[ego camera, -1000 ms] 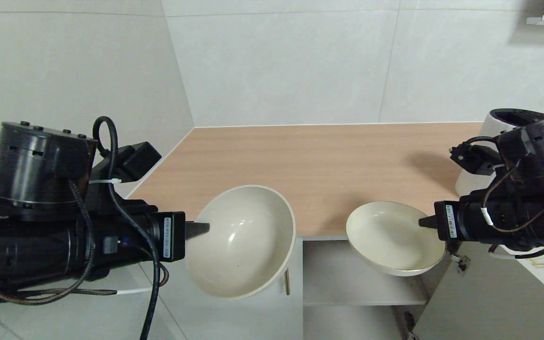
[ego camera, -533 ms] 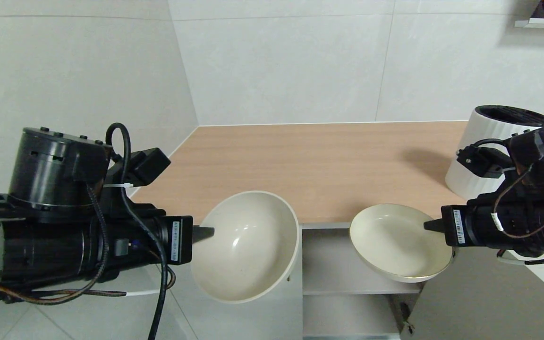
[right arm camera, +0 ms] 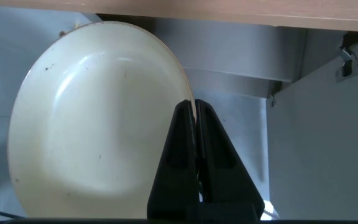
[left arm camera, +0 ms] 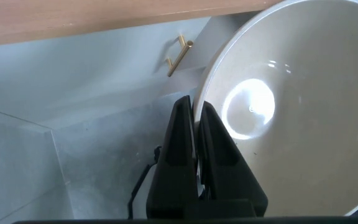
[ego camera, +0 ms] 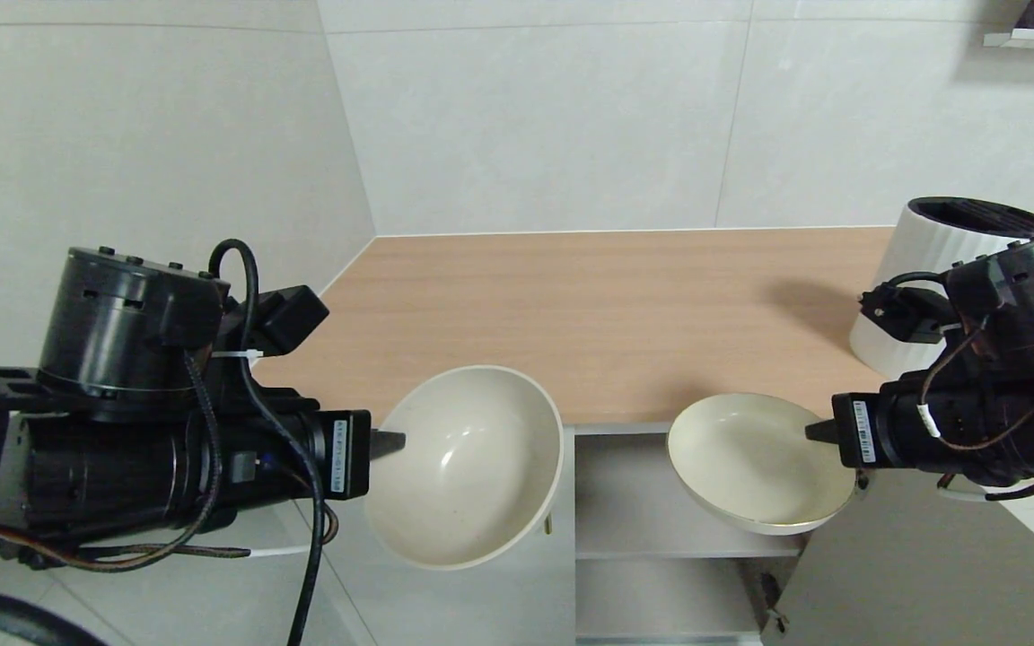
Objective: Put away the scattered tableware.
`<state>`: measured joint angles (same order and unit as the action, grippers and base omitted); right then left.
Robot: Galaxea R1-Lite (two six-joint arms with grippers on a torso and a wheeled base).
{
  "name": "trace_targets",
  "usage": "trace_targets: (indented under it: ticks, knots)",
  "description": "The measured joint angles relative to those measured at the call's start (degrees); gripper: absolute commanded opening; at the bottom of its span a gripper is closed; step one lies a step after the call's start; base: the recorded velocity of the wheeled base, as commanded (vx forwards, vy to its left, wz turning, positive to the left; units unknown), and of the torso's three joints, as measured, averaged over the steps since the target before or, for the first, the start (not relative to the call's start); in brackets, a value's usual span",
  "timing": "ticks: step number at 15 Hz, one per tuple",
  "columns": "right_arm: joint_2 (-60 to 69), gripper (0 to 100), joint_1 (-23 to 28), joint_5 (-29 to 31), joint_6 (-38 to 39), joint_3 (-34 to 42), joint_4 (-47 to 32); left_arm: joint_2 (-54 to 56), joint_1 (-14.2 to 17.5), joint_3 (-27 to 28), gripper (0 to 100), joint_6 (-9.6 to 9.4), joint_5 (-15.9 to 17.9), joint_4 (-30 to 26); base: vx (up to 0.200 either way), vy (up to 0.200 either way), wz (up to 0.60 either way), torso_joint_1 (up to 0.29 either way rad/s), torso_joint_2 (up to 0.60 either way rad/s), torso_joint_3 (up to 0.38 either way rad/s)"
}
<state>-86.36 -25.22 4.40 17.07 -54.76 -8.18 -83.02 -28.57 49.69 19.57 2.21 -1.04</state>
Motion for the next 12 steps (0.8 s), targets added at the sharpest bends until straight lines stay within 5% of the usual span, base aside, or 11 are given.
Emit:
trace_targets:
  ticks: [7,12]
  knots:
    - [-1.1,0,0.1,0.1,0.0,0.1,0.0,-0.6,0.0,0.0,0,-0.06,-0.4,0.0,0.000,0.000,0.00,-0.007,0.02,0.012]
    - [-1.5,0,0.1,0.1,0.0,0.1,0.0,-0.8,-0.1,0.0,0,-0.06,-0.4,0.0,0.000,0.000,0.00,-0.168,0.42,0.244]
